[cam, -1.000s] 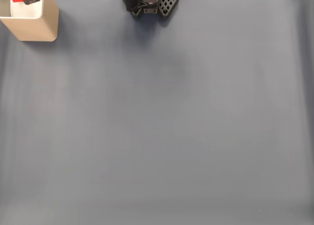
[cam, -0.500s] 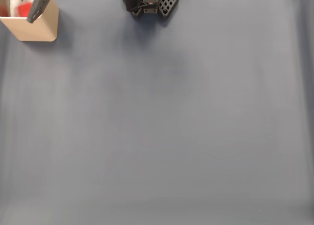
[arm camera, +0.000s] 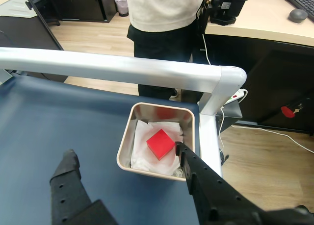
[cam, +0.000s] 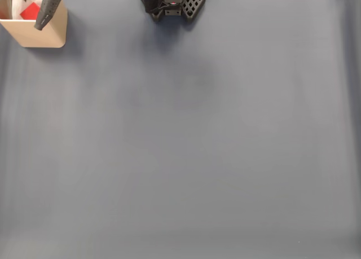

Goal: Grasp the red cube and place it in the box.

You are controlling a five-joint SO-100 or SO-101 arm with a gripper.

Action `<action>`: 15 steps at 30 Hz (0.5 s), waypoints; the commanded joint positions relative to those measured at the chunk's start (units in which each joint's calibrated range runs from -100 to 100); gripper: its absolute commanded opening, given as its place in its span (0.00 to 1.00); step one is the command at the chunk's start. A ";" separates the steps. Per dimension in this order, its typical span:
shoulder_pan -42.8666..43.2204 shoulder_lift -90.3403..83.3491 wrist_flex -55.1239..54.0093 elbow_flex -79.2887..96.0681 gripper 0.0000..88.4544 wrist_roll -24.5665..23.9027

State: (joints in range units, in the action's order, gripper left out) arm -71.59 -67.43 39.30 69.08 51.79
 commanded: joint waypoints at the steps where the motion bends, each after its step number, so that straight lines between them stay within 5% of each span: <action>1: -0.78 -1.20 -1.19 -0.37 0.51 -0.20; 15: -1.00 -1.20 -2.25 -0.37 0.48 -0.29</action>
State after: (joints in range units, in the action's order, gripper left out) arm -71.96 -67.43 38.19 69.08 51.79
